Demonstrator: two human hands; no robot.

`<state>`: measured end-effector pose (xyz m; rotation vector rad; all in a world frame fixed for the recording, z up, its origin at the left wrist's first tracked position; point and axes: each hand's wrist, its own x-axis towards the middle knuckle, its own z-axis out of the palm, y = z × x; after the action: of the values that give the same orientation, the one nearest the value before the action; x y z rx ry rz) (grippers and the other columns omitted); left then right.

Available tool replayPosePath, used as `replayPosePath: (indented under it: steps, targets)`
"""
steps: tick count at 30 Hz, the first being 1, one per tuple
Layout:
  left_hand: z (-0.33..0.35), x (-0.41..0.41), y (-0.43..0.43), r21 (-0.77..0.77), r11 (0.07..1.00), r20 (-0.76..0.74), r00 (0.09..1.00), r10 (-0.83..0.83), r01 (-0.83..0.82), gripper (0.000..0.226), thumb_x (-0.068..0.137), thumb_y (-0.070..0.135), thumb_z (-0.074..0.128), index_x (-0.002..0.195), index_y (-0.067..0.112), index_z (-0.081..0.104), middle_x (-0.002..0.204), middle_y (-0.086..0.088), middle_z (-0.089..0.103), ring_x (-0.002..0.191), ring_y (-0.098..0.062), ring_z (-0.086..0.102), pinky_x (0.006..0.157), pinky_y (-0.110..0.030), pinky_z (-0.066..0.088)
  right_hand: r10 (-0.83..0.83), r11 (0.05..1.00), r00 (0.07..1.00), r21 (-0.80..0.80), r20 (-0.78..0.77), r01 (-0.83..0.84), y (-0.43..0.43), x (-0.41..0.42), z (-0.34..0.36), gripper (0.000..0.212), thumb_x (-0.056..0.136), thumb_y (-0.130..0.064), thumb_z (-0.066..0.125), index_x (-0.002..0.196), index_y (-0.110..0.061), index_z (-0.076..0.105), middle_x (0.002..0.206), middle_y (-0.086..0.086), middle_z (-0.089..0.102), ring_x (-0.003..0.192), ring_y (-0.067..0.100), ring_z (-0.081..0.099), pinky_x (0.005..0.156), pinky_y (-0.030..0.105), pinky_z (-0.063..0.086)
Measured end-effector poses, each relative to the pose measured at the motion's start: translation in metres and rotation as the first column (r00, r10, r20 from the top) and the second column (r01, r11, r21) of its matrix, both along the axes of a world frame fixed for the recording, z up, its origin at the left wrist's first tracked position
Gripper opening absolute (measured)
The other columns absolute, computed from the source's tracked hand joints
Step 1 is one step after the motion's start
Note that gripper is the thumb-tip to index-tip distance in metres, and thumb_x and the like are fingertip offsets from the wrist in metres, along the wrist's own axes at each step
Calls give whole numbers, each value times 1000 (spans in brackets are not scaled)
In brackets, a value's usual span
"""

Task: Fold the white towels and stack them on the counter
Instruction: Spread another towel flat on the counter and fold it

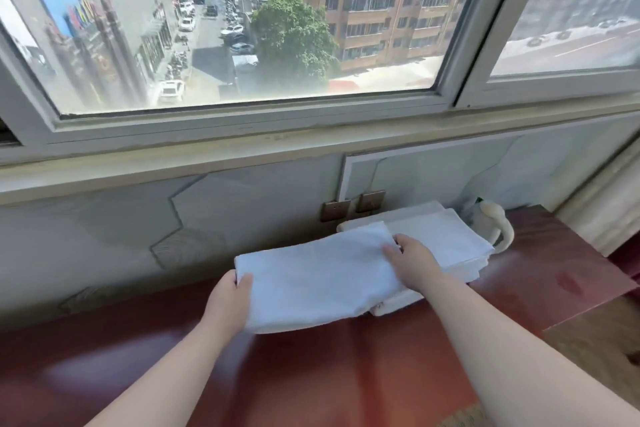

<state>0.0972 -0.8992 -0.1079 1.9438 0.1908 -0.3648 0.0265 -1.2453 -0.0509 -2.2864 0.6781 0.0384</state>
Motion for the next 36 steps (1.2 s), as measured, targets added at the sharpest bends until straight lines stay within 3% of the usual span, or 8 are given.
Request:
replayPosePath:
  steps: [10, 15, 18, 21, 26, 28, 32, 36]
  targets:
    - [35, -13, -215, 54, 991, 88, 988, -125, 121, 18, 104, 27, 44, 94, 18, 57, 92, 1, 67, 81, -16, 62, 65, -31, 46, -36, 990, 999, -140, -41, 29, -230, 10, 28, 15, 102, -33, 55, 92, -22, 60, 80, -4, 62, 78, 21, 61, 55, 27, 35]
    - [26, -12, -265, 9, 996, 80, 992, -95, 94, 20, 104, 33, 41, 95, 24, 56, 90, 3, 67, 77, -15, 60, 64, -33, 45, -43, 992, 998, -118, -38, 38, -284, 28, 15, 16, 101, -33, 56, 97, -20, 64, 83, -3, 66, 83, 23, 64, 66, 33, 43]
    - [9, -6, -280, 65, 990, -23, 992, -120, 121, 16, 104, 29, 41, 106, 23, 56, 101, 3, 67, 84, -11, 61, 69, -32, 48, -9, 989, 994, -150, -109, -8, -302, 38, -5, 13, 101, -32, 57, 96, -22, 63, 79, -7, 64, 70, 11, 58, 46, 24, 40]
    - [-10, 5, -290, 165, 976, -187, 976, -113, 144, 22, 102, 27, 47, 117, 14, 57, 112, -4, 66, 102, -23, 65, 90, -37, 55, 53, 973, 956, -199, -288, -114, -308, 47, -29, 12, 101, -31, 55, 92, -24, 58, 81, -12, 59, 79, 15, 55, 61, 24, 37]
    - [-14, 36, -296, 145, 988, -259, 962, 88, -52, 53, 98, 55, 55, 102, 4, 67, 97, -7, 70, 92, -26, 67, 83, -32, 53, 32, 983, 943, -161, -330, -90, -307, 66, -50, 49, 104, -55, 42, 91, -12, 62, 78, 0, 65, 78, 23, 59, 67, 36, 40]
    - [-14, 51, -296, 77, 989, -304, 941, 148, -130, 48, 97, 50, 60, 98, 2, 67, 100, -13, 72, 98, -33, 69, 90, -37, 56, 17, 989, 947, -132, -320, -63, -309, 76, -53, 57, 103, -56, 42, 91, -7, 68, 84, 8, 71, 77, 23, 62, 65, 35, 41]
    - [-12, 58, -298, 121, 988, -115, 987, 115, -101, 28, 99, 26, 60, 79, 7, 61, 74, -5, 62, 72, -27, 57, 66, -33, 44, -33, 992, 973, -125, -228, 4, -318, 87, -57, 37, 100, -37, 54, 74, -11, 57, 73, 6, 63, 66, 21, 55, 55, 32, 37]
    - [-9, 52, -300, 237, 969, -60, 994, 87, -71, 25, 100, 31, 59, 114, 11, 58, 95, -6, 67, 91, -30, 65, 79, -38, 54, -30, 990, 965, -142, -260, -8, -318, 88, -64, 29, 101, -44, 52, 101, -16, 56, 88, 4, 65, 79, 23, 57, 62, 34, 40]
